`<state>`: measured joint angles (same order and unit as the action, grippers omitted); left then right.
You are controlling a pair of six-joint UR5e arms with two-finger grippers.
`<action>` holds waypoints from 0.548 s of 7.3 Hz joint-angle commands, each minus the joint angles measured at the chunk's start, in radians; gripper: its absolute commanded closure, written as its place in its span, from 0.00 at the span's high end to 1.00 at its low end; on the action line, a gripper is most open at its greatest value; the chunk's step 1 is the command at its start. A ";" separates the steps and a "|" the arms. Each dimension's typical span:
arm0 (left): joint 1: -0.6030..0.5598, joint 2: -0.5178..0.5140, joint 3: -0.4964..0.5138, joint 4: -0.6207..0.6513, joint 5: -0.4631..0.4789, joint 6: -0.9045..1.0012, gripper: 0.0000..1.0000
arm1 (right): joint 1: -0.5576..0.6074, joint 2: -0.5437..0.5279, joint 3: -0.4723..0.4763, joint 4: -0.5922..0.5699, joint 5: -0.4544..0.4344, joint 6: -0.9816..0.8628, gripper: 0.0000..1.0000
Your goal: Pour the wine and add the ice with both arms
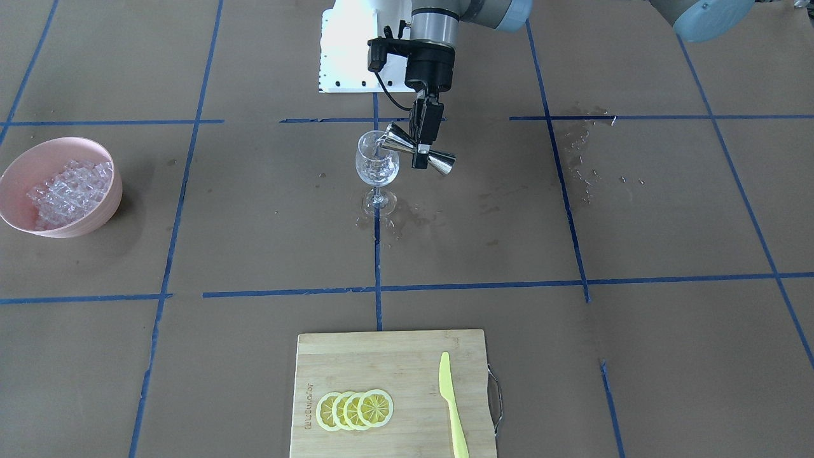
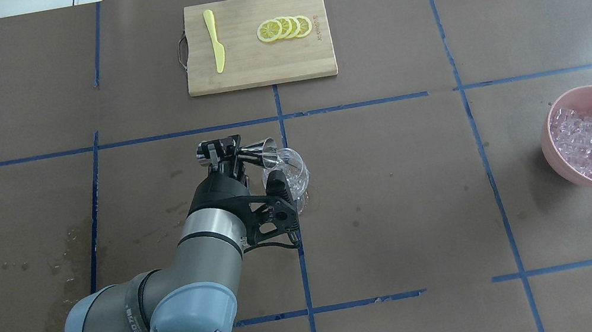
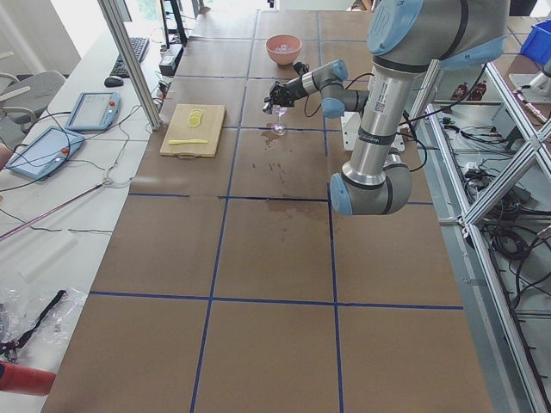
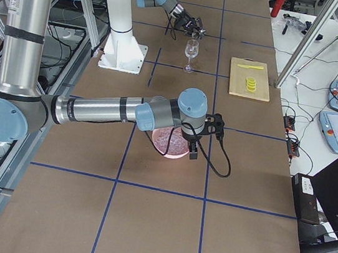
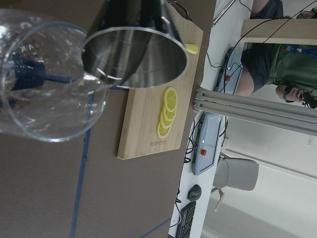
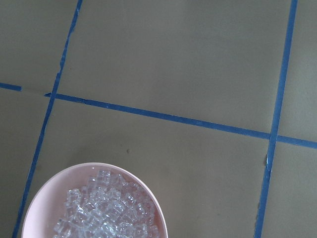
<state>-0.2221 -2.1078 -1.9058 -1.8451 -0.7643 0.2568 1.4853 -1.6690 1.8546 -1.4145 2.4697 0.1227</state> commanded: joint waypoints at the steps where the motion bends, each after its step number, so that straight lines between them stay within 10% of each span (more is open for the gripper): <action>1: -0.003 -0.046 -0.016 0.107 -0.006 0.127 0.00 | -0.005 0.000 -0.002 0.000 -0.002 0.000 1.00; 4: -0.002 -0.046 -0.012 0.144 -0.006 0.240 0.00 | -0.006 0.000 -0.002 0.000 0.000 0.000 1.00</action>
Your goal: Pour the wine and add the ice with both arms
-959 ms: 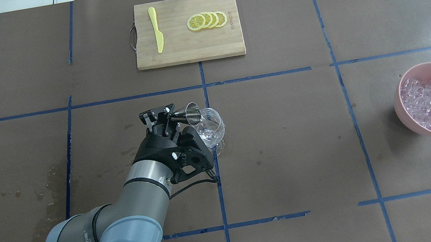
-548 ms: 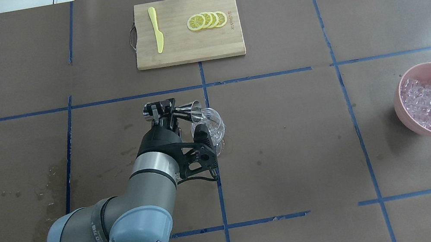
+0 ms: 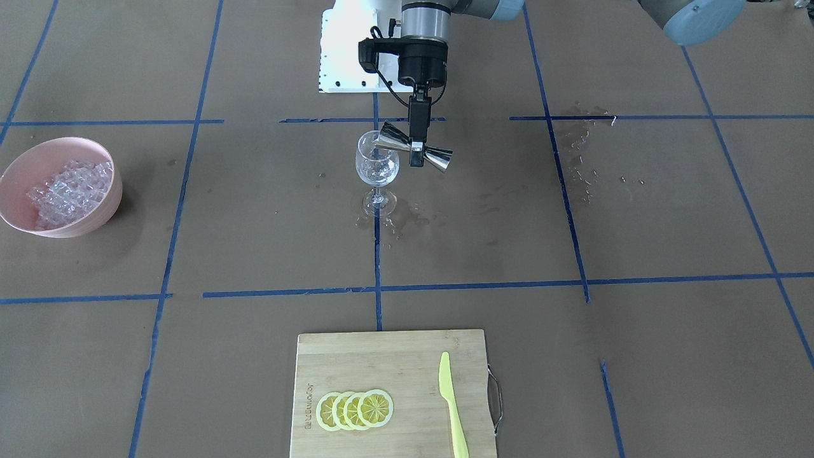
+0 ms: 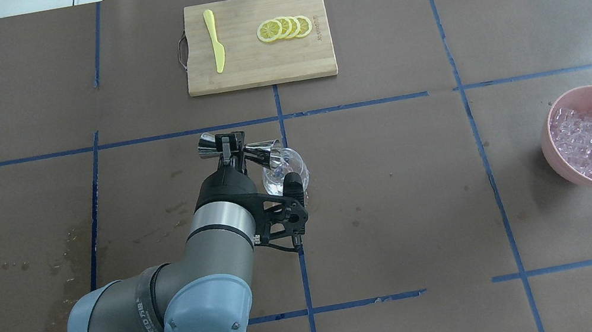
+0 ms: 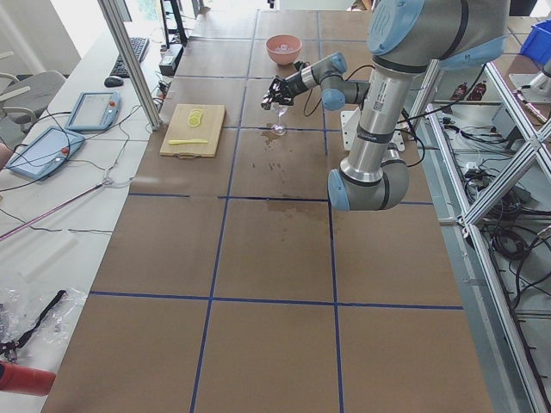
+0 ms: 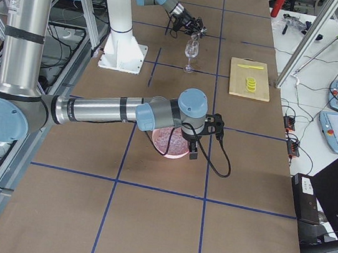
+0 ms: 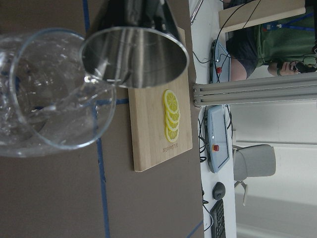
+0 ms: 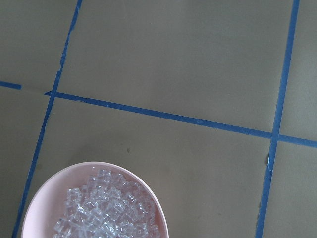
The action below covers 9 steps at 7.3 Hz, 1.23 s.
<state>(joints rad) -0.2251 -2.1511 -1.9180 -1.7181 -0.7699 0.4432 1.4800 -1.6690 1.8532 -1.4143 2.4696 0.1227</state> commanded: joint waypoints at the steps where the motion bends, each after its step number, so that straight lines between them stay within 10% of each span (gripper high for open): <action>1: 0.000 -0.003 0.002 0.028 0.000 0.101 0.00 | -0.001 0.000 0.000 0.000 0.000 0.000 1.00; 4: -0.002 -0.006 -0.016 0.029 -0.002 0.103 0.00 | -0.003 0.000 0.001 0.000 0.000 0.015 1.00; 9: -0.011 0.170 -0.082 -0.165 -0.003 -0.579 0.00 | -0.003 0.002 -0.002 0.000 -0.001 0.017 1.00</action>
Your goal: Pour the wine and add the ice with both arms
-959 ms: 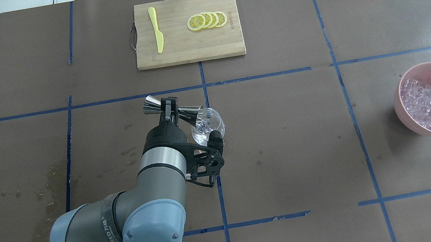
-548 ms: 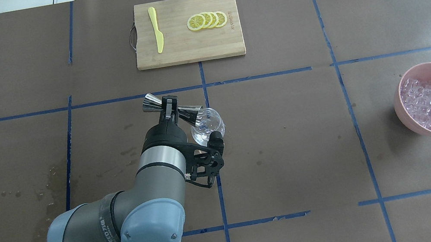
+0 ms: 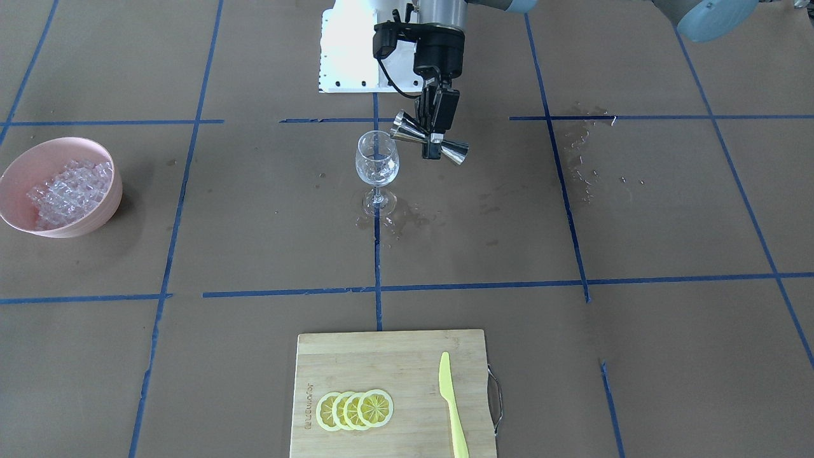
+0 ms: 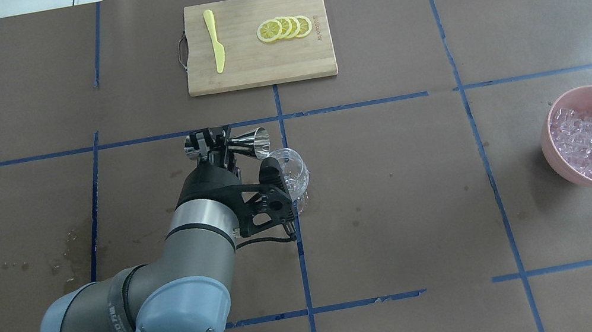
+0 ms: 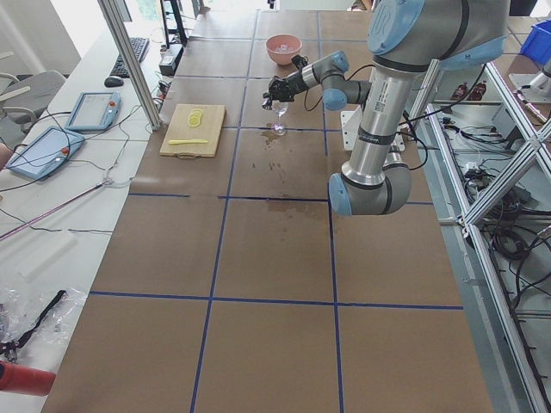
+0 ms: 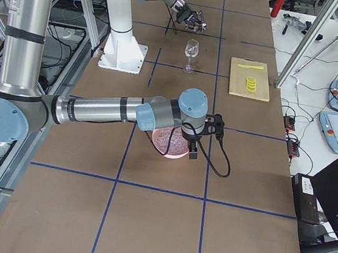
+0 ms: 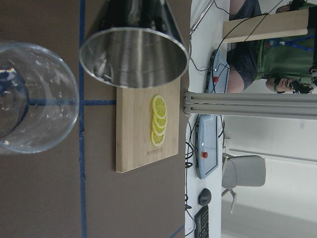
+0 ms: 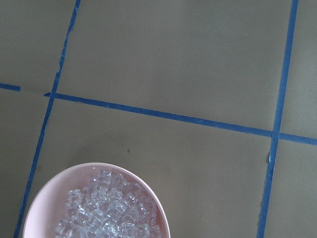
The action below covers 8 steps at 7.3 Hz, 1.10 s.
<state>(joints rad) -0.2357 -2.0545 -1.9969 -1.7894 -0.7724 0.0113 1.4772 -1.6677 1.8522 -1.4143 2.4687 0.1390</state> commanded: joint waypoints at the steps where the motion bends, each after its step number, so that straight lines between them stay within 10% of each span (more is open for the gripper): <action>1: -0.001 0.162 -0.002 -0.175 -0.002 -0.248 0.00 | -0.002 0.000 -0.001 0.000 0.000 0.001 1.00; 6: -0.004 0.618 0.176 -1.034 0.005 -0.593 0.00 | -0.017 0.000 -0.001 0.002 -0.002 0.019 1.00; 8: 0.001 0.639 0.294 -1.125 0.025 -0.805 0.00 | -0.018 0.002 0.001 0.002 -0.002 0.019 1.00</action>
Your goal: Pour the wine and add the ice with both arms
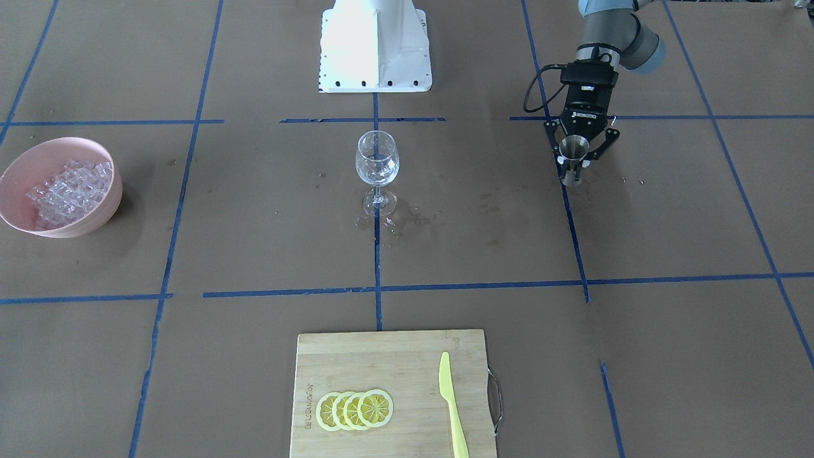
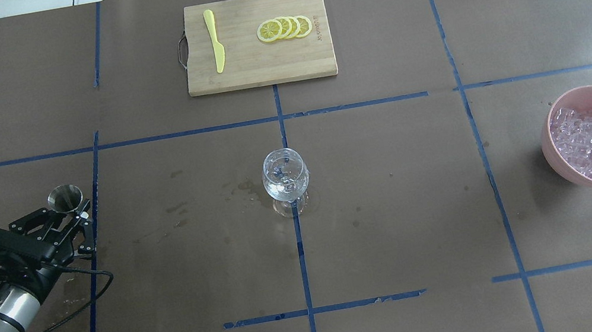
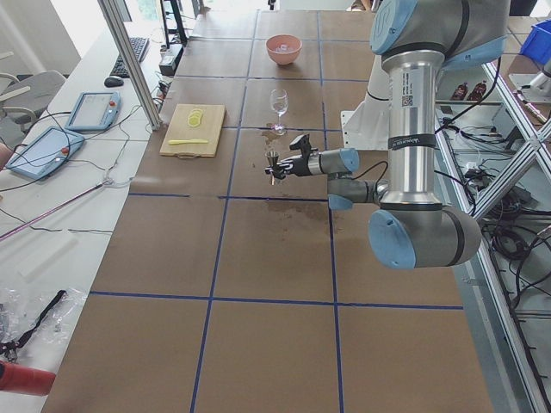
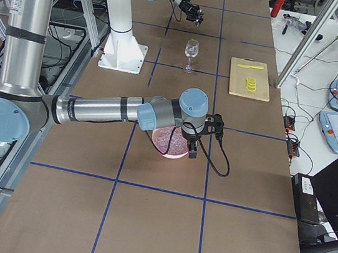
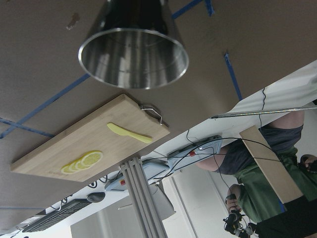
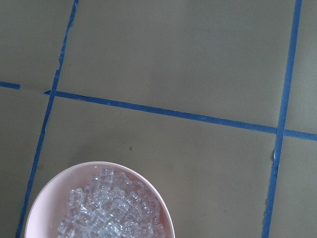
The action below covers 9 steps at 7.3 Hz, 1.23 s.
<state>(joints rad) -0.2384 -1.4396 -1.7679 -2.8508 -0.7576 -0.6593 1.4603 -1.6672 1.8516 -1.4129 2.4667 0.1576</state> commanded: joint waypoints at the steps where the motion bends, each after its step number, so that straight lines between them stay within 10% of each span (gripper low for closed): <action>1: 0.010 0.037 0.079 -0.064 0.011 -0.258 0.00 | -0.001 0.001 0.001 0.002 0.000 0.000 1.00; 9: 0.088 0.099 0.209 -0.143 0.202 -0.463 0.00 | -0.001 0.004 0.009 0.002 0.000 0.002 1.00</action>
<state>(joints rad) -0.1786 -1.3395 -1.5623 -2.9937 -0.5927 -1.0998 1.4588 -1.6628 1.8604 -1.4113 2.4666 0.1595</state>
